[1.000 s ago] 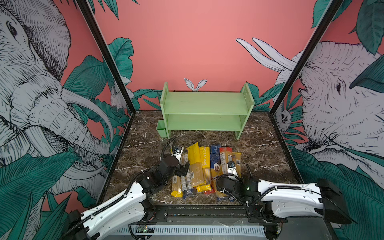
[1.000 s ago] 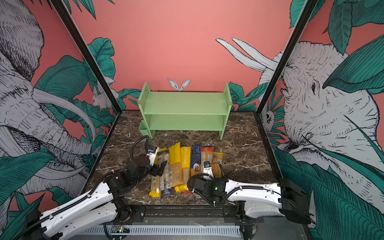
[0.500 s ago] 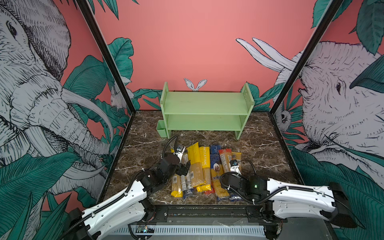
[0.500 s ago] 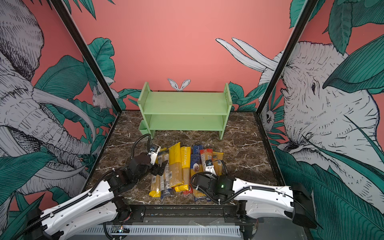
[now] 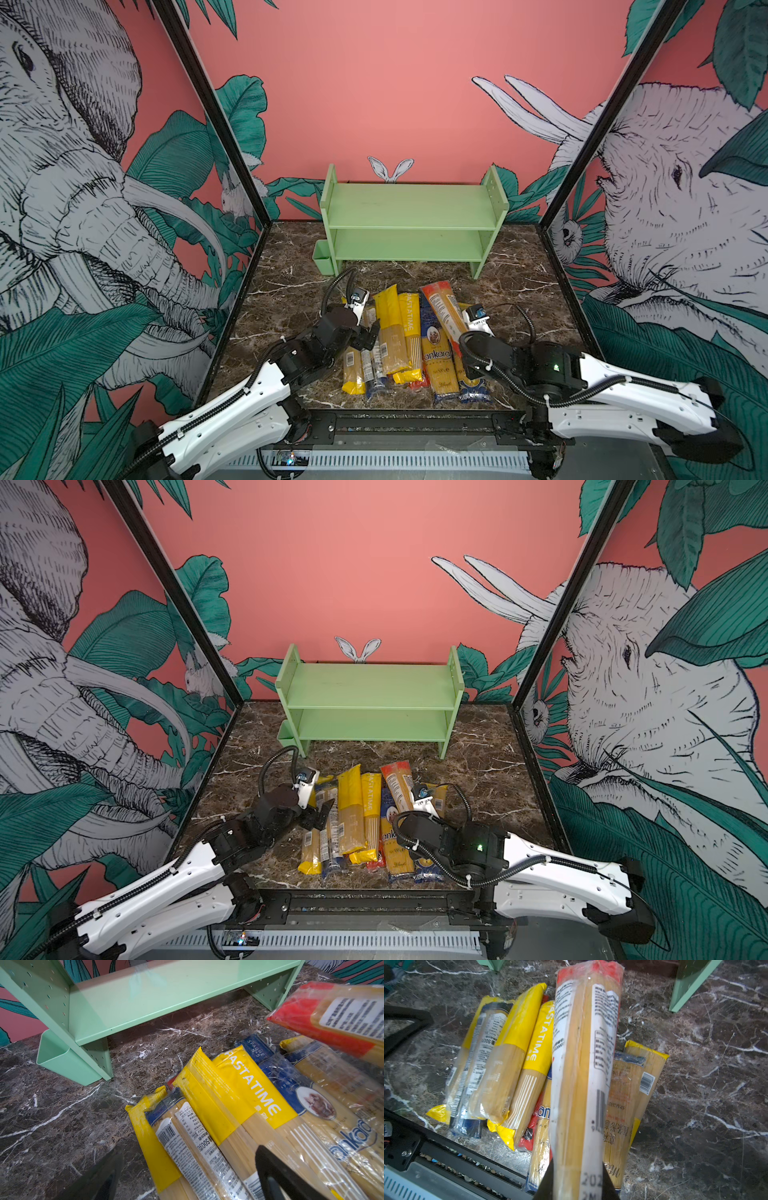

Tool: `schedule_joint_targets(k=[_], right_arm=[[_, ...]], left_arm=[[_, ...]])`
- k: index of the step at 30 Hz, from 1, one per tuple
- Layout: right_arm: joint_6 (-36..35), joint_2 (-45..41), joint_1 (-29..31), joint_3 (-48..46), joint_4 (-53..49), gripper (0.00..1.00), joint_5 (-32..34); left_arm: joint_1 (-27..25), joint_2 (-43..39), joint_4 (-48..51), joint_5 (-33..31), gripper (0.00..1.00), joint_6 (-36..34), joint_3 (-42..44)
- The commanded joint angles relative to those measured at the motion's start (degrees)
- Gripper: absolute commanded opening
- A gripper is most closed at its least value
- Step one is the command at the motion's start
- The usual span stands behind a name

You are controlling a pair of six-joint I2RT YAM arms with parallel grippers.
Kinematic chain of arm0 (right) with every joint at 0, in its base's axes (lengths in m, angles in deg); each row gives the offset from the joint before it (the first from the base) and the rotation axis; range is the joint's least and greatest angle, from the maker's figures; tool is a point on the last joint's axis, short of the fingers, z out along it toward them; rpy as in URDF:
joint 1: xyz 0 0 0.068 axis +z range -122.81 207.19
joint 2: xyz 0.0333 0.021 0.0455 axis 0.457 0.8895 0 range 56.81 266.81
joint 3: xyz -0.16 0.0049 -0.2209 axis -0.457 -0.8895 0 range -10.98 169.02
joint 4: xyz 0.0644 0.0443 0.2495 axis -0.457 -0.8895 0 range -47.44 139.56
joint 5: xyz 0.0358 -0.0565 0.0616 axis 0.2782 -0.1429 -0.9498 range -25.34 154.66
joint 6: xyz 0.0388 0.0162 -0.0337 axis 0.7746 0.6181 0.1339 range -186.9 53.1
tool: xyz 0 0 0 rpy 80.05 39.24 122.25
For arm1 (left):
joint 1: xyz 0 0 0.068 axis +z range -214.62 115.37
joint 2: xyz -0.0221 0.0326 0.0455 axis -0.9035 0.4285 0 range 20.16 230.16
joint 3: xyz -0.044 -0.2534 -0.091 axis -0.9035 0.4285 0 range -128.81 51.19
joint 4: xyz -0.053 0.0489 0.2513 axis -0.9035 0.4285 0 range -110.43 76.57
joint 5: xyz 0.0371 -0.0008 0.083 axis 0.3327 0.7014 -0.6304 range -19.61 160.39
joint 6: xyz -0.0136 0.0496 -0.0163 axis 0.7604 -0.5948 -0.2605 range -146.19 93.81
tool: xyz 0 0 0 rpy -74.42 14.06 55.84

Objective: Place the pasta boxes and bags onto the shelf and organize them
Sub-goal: 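Lift the red-and-white pack upright with the right gripper toward the shelf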

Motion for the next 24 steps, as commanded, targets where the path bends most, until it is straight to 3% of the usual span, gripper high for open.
schedule_joint_targets(k=[1, 8, 15, 24], right_arm=[[-4.49, -2.25, 0.12, 6.54, 1.37, 0.0, 5.81], [-12.02, -1.81, -0.38, 16.43, 0.2, 0.0, 8.05], [-22.59, 4.25, -4.58, 28.43, 1.93, 0.0, 10.51], [-35.52, 17.15, -20.62, 44.17, 8.27, 0.0, 3.61]], left_arm=[[-0.37, 0.45, 1.57, -0.01, 1.0, -0.56, -2.97], [-0.34, 2.16, 1.48, -0.01, 1.0, -1.94, -5.53], [-0.39, 6.17, 1.15, 0.78, 1.0, -3.51, -9.01], [-0.38, 7.93, -1.01, 2.24, 1.0, -4.77, -12.72]])
